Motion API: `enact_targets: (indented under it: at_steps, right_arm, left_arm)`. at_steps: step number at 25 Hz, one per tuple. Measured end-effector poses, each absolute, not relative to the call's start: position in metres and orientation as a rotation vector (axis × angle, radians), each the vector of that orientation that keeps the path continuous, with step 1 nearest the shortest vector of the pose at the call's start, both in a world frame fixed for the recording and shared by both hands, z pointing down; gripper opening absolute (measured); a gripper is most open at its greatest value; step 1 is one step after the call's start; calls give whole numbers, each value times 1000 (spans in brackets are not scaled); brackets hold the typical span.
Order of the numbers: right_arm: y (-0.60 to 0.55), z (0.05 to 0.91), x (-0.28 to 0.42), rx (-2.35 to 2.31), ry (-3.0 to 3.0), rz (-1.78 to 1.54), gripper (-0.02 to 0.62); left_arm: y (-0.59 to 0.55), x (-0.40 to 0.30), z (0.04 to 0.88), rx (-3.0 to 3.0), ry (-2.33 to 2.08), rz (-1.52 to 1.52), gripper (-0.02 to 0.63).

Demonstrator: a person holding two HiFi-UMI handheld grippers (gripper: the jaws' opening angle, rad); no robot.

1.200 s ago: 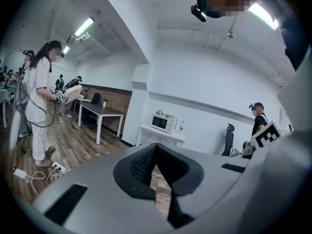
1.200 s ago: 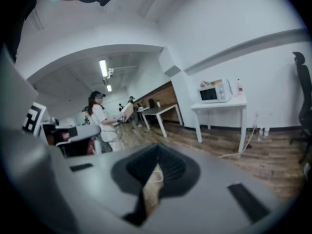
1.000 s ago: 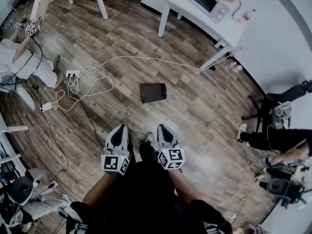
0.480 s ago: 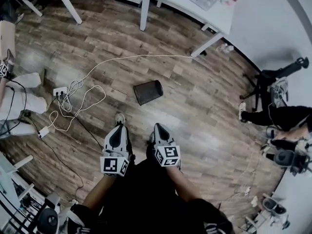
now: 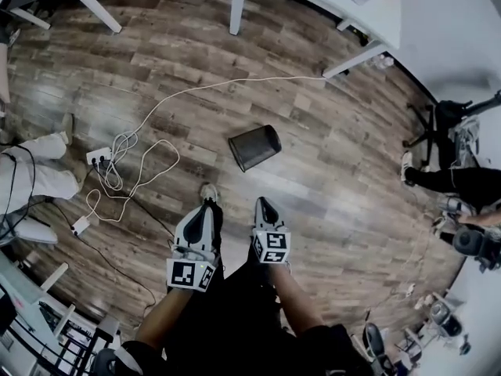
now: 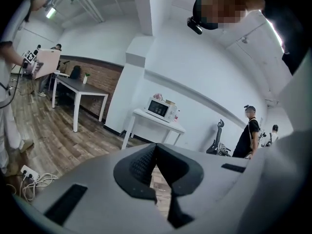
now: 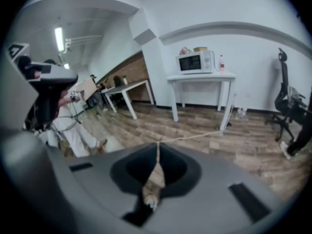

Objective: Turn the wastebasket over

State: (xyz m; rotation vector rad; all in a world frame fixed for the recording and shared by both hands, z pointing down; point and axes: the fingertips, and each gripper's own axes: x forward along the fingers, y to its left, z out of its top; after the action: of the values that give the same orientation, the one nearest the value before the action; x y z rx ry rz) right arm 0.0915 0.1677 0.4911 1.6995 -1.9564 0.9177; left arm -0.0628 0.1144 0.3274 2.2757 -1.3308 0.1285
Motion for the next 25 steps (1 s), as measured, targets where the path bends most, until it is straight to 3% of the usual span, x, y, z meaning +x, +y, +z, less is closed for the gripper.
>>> enact_targets:
  at_steps: [7,10,25]
  right_arm:
    - [143,608,80,1652,-1838,955,41]
    - [138,660,74,1610,-1776,968,128]
    - [137,869,80,1409,-1553,945,187]
  left_arm:
    - [86,-80,379,2240,-1318,150,35]
    - [80,-88,403,2225,-1313,149,35]
    - [54,-88,487,2174,-1273,157,35]
